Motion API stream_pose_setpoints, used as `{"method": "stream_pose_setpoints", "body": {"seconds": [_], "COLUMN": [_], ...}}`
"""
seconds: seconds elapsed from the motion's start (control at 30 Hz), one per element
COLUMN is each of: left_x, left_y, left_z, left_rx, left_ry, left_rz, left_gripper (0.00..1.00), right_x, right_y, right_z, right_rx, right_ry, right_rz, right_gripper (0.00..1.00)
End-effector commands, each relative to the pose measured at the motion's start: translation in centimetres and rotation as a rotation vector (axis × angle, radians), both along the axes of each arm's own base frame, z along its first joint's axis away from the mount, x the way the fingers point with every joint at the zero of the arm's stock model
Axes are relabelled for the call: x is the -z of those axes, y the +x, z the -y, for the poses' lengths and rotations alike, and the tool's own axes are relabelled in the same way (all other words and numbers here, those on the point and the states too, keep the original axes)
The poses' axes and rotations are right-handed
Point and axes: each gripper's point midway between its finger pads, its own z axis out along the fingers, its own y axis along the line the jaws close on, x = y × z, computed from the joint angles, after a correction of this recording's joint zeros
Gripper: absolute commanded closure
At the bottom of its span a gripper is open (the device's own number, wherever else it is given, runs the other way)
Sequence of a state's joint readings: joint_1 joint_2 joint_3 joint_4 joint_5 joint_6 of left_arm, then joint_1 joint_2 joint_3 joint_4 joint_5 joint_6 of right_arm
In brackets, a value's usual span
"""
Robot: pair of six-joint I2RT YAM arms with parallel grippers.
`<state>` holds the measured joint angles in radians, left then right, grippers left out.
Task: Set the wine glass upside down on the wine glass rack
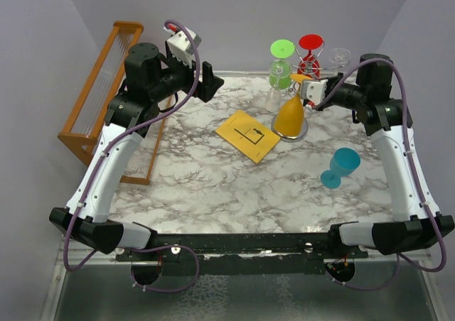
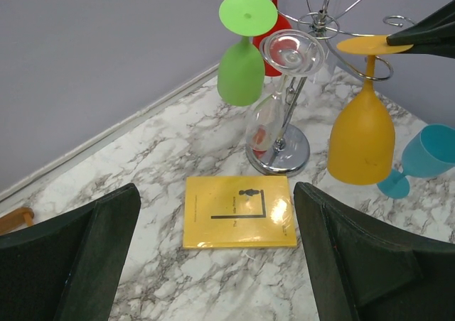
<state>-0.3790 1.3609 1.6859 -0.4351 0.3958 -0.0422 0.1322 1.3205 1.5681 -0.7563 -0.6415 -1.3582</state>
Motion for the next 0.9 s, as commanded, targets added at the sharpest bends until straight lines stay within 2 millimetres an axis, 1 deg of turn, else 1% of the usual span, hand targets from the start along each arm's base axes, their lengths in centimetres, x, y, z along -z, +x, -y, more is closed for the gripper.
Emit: {"method": "stream_pose_setpoints", "body": {"seconds": [0.0, 0.2, 0.47, 0.6, 0.77, 0.87], "left_x": [-0.8, -0.6, -0.4, -0.4, -0.2, -0.2], "left_y": [-0.4, -0.4, -0.5, -0.5, -0.5, -0.6], "left_z": [0.1, 0.3, 0.3, 0.4, 0.5, 0.5], "left_rx": [0.028, 0.035, 0.041, 0.046, 0.051, 0.051], "left_ry": [-0.013, -0.013, -0.012, -0.013, -0.012, -0.011], "left_rz": [0.037, 0.033, 0.028, 0.027, 0.024, 0.026], "left_gripper": [0.08, 0.08, 0.08, 0.08, 0.08, 0.08], "right_x": [-2.4, -1.9, -1.8, -1.3, -0.2, 0.4], "right_y": [-1.9, -2.1, -1.9, -1.9, -1.5, -1.3], "right_z": [-0.3, 0.4, 2.9, 3.5, 3.9, 3.8], "right_rx": [-0.014, 0.029, 0.179, 0.213, 0.234, 0.231], "right_ry": [0.028, 0.015, -0.012, -0.021, -0.032, -0.030], "right_rz": [0.029, 0.018, 0.024, 0.019, 0.009, -0.003], "right_gripper": [0.99, 0.99, 0.98, 0.90, 0.86, 0.85]}}
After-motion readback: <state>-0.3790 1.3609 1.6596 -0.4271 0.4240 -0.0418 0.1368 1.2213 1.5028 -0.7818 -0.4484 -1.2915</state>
